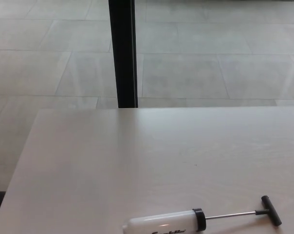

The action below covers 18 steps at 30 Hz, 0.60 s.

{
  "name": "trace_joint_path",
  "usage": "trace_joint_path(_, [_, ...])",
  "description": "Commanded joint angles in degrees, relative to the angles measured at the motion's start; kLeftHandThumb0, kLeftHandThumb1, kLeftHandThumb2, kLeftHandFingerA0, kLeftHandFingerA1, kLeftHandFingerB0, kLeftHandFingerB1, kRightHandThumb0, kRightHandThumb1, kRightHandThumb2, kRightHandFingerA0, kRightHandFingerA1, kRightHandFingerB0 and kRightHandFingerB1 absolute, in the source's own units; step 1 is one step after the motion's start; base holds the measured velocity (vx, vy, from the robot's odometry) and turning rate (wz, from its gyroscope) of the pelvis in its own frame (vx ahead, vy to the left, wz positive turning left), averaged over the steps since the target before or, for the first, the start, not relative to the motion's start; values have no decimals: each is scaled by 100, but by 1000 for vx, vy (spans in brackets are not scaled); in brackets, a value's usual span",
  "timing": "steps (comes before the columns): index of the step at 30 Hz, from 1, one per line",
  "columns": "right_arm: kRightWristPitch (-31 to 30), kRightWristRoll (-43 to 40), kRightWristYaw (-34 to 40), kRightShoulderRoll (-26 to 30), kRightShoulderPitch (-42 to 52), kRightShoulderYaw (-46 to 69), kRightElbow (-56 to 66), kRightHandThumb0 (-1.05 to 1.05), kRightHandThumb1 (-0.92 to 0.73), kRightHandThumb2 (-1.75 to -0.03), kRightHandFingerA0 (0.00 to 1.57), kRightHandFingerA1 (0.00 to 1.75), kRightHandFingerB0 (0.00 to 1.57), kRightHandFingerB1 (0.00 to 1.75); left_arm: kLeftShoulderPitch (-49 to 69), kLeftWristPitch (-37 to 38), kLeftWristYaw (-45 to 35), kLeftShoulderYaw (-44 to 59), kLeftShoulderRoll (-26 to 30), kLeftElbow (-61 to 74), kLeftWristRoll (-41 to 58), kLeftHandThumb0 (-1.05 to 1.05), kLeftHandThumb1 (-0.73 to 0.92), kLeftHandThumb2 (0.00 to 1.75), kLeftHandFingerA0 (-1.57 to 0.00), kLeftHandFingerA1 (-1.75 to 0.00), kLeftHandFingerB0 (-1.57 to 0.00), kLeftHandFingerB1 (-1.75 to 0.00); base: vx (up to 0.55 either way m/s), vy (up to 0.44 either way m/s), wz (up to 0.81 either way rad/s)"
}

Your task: The robot uses its left hand to lift the air pump kept on the middle of the desk and use the right hand to compress the handle

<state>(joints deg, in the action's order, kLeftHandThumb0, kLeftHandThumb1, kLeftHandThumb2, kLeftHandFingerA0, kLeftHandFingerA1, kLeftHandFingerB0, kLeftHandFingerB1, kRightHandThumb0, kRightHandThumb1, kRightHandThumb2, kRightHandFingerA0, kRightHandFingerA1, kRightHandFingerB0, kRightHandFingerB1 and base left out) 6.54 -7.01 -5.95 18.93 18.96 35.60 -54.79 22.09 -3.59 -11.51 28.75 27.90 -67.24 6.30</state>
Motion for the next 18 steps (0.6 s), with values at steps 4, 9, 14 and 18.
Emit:
trace_joint_path(4, [326, -1792, -593, 676, -195, 1788, -366, -105, -80, -65, 47, 103, 11, 77, 126, -6, -912, 1777, 748, -416, 1591, -55, 75, 62, -48, -49, -39, -40, 0, 0, 0])
trace_joint_path(9, [624, -1670, -439, 1278, -590, 2033, -130, -95, -86, -66, 38, 107, 16, 70, -482, 656, -732, 2100, 1150, -56, 1529, -59, 71, 61, -55, -49, -50, -41, 0, 0, 0])
trace_joint_path(14, [365, -1397, -197, 1537, -967, 1864, 1376, -95, -89, -67, 30, 87, 16, 64, -1182, 525, -244, 1789, 1480, 1906, 1079, -54, 72, 62, -60, -46, -51, -42, 0, 0, 0])
trace_joint_path(18, [-66, -1296, 99, 1571, -1328, 1658, 2998, -87, -86, -66, 36, 75, 32, 56, -1704, 355, 316, 1182, 1436, 4125, 392, -60, 72, 62, -56, -49, -52, -42, 0, 0, 0])
